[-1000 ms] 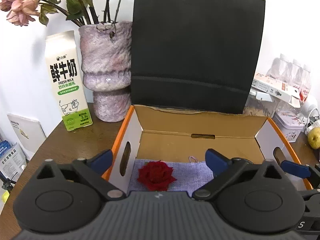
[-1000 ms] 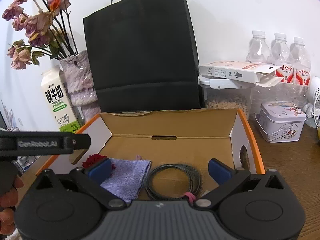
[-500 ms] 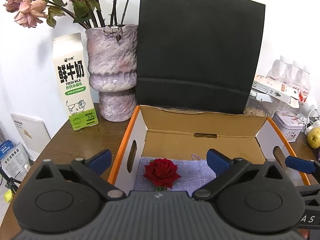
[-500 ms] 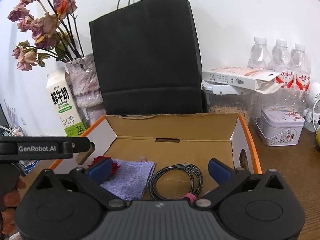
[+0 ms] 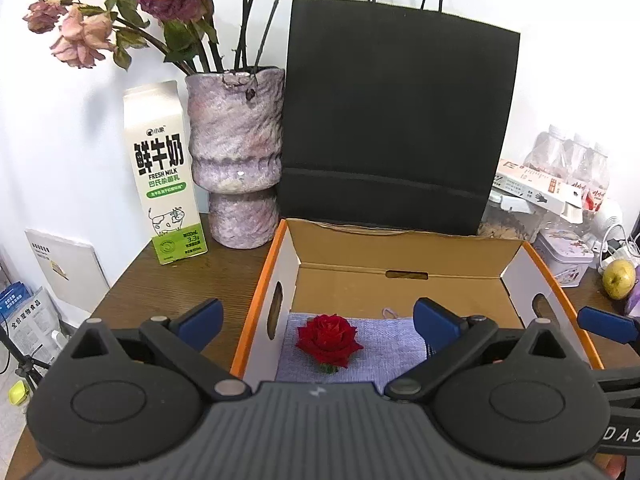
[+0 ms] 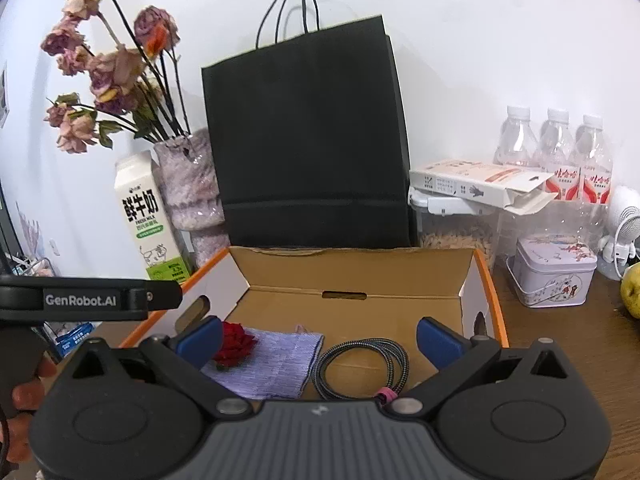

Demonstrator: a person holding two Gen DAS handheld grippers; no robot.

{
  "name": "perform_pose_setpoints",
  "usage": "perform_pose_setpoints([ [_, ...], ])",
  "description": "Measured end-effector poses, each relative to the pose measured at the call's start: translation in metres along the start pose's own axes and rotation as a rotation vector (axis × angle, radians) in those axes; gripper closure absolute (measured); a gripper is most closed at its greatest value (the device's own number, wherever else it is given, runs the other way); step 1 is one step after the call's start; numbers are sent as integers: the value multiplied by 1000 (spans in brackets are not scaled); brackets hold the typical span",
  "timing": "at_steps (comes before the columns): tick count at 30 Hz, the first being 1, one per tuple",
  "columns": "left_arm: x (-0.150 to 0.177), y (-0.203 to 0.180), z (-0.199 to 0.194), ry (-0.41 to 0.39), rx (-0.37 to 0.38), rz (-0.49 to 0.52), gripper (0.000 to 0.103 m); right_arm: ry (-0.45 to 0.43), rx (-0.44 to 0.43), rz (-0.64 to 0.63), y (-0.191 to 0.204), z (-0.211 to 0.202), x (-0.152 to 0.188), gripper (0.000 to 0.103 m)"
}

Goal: Organize objects
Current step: 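Open the right tool to drop the cable into the box, then withdraw both tools from the box back over the table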

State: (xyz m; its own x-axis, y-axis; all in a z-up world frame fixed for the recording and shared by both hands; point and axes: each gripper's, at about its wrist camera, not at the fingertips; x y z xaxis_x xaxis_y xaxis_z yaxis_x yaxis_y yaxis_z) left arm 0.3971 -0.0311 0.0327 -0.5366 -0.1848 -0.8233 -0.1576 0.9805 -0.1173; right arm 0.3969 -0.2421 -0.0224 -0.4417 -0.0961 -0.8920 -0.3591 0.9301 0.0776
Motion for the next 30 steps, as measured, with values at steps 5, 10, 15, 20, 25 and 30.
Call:
perform_pose_setpoints([
  [5, 3, 2, -14, -8, -1, 1, 0, -19, -1, -10, 4, -15, 2, 0],
  [10, 5, 4, -30, -17, 0, -6, 0, -34, 1, -14, 8, -31, 5, 0],
  [15, 12, 5, -45, -21, 4, -8, 0, -42, 3, -18, 12, -45, 9, 0],
  [20, 19, 8, -61, -27, 7, -5, 0, -50, 4, -21, 14, -60, 14, 0],
  [25, 24, 12, -76, -34, 4, -2, 0, -54, 3, -24, 18, -74, 20, 0],
  [30, 31, 20, -91, -40, -1, -9, 0, -55, 0, -33, 26, -87, 26, 0],
])
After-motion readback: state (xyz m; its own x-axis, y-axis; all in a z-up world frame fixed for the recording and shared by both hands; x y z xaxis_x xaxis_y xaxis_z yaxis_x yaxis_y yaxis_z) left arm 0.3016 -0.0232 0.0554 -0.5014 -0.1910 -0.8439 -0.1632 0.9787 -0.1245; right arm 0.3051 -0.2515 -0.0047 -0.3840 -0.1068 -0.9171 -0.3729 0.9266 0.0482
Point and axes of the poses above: each gripper's, at about its wrist camera, not at the fingertips, and z roughly the way its jaws point, y to its left, x to its underside, and after that the axes turned 6 degrees about -z, right-handed
